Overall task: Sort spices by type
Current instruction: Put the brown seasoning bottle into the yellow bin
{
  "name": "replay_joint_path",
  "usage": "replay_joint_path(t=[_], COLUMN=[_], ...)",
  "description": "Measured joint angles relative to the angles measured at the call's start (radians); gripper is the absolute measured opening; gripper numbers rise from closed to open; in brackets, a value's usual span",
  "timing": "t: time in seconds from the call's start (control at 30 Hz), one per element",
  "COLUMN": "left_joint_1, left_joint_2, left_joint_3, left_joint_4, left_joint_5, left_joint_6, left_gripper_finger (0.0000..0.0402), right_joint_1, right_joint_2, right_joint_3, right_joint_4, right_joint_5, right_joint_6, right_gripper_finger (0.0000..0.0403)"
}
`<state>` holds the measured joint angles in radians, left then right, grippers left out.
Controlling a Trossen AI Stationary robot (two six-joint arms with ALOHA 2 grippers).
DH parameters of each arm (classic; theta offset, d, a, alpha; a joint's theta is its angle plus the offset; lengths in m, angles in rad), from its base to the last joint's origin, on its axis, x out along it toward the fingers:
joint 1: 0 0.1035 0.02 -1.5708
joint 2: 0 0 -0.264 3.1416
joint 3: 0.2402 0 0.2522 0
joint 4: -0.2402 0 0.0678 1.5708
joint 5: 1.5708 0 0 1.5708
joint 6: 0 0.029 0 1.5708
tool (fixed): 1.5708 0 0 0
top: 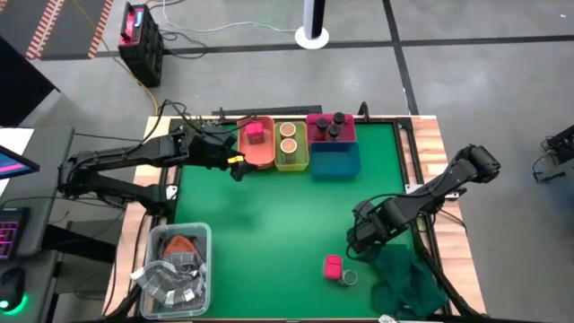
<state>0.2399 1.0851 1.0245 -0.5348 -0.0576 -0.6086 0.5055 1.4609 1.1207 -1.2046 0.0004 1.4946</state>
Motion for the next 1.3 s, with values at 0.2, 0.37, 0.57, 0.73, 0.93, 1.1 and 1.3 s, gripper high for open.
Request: replay_joint_path(t=[0.2, 0.37, 0.57, 0.73, 0.93, 1.1, 1.3], left_joint_1=[0.000, 0.000, 0.000, 0.000, 0.000, 0.000, 0.000], left_joint_2=[0.000, 0.000, 0.000, 0.000, 0.000, 0.000, 0.000], left_joint_3=[0.000, 0.000, 0.000, 0.000, 0.000, 0.000, 0.000], left_joint_4=[0.000, 0.000, 0.001, 0.002, 0.014, 0.012, 0.011], left_joint_5=[-0.001, -0.004, -0.013, -0.043, -0.064, -0.064, -0.065], left_joint_6=[0.000, 0.012, 0.025, 0.049, 0.067, 0.067, 0.067], left_gripper_finger=[0.0357, 0.0357, 0.0357, 0.0357, 0.0357, 0.0357, 0.0357], right_joint_1=[-0.004, -0.004, -0.004, -0.009, -0.026, -0.036, -0.060], right_joint_2=[0.000, 0.000, 0.000, -0.001, 0.000, 0.000, 0.000], right_joint_3=[-0.097, -0.139, -0.139, -0.139, -0.120, -0.050, 0.043], right_joint_4=[0.124, 0.145, 0.149, 0.155, 0.157, 0.149, 0.105], right_joint_5=[0.000, -0.001, -0.001, -0.018, -0.092, -0.110, -0.085], right_joint_6=[0.001, 0.020, 0.016, 0.014, -0.019, -0.080, -0.191], right_gripper_finger=[0.0400, 0.0387, 0.0325, 0.0301, 0.0301, 0.0301, 0.0301])
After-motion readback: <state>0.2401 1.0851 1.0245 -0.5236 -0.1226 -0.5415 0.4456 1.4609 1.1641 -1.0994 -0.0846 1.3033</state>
